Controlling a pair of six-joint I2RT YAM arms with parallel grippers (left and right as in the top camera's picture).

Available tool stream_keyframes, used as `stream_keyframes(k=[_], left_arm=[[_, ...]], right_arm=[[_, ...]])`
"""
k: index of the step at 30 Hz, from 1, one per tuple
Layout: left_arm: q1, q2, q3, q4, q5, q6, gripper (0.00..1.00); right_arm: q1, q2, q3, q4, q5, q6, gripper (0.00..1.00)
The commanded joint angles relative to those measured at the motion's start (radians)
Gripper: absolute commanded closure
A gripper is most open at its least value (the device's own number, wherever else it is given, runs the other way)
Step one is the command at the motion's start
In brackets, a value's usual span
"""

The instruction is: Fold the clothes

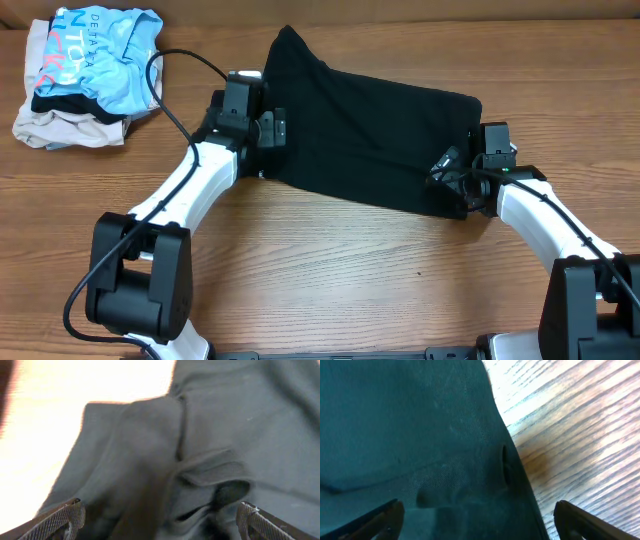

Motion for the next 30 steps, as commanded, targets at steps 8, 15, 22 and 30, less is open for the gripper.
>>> stream_keyframes(k=[8,15,22,30], left_arm=[[0.072,0.012,0.378,-0.546,0.086,0.135,0.00],[0.070,0.026,0.357,-0.674,0.220,0.208,0.00],[0.059,0.105,0.278,-0.638,0.235,0.252,0.00],[0.051,0.266,0.274,-0.498,0.234,0.303,0.00]], right_arm=[[-0.003,-0.066,0.127,-0.200,-0.090,-0.137,0.00],[0.005,-0.059,0.148,-0.240,-0.186,-0.266,0.00],[0.056,-0.005,0.147,-0.240,-0.185,-0.314,0.02],[0.072,0.072,0.147,-0.233,-0.155,-0.314,0.22]])
